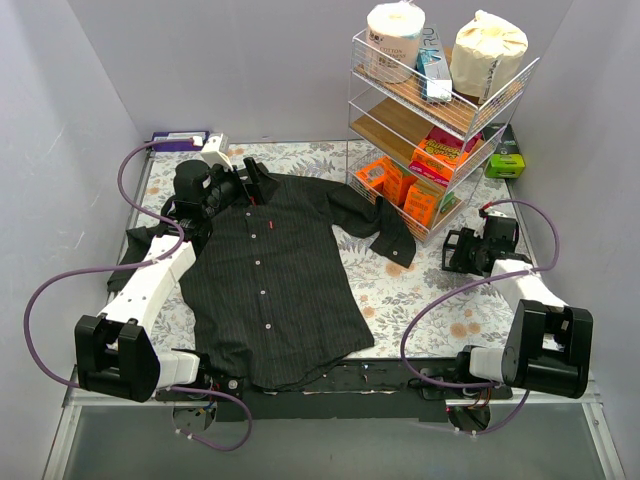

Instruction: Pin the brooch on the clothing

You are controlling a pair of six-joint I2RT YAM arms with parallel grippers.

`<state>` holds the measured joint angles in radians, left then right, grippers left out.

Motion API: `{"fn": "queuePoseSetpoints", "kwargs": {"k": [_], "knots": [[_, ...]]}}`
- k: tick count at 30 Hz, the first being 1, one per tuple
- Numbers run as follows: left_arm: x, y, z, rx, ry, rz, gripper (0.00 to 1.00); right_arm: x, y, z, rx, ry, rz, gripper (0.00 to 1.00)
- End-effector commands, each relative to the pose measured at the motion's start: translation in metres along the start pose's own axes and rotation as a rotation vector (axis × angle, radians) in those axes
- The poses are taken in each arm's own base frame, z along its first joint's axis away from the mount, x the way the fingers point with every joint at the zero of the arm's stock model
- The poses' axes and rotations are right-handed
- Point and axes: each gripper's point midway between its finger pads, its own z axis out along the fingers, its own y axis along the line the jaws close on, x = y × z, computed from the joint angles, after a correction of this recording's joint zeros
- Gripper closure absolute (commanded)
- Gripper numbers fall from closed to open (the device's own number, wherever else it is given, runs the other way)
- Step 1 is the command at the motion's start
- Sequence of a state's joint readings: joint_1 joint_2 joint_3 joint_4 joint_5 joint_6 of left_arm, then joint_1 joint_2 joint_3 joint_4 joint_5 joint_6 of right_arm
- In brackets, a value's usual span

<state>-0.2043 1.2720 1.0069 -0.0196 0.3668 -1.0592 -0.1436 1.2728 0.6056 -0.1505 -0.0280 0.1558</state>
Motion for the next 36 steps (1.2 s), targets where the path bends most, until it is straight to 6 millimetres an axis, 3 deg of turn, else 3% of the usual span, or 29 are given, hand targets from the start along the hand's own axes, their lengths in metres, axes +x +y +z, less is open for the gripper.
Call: {"fn": "queuePoseSetpoints", "kwargs": {"k": [1,36], "knots": [[-0.006,-0.003,-0.003,0.007,-0.020,0.016,0.02,-0.008,-0.001,0.006,0.006,-0.036,-0.031,0.44],[-0.006,-0.002,-0.002,0.004,-0.018,0.018,0.02,-0.001,-0.006,0.029,0.098,0.037,-0.126,0.53]]}}
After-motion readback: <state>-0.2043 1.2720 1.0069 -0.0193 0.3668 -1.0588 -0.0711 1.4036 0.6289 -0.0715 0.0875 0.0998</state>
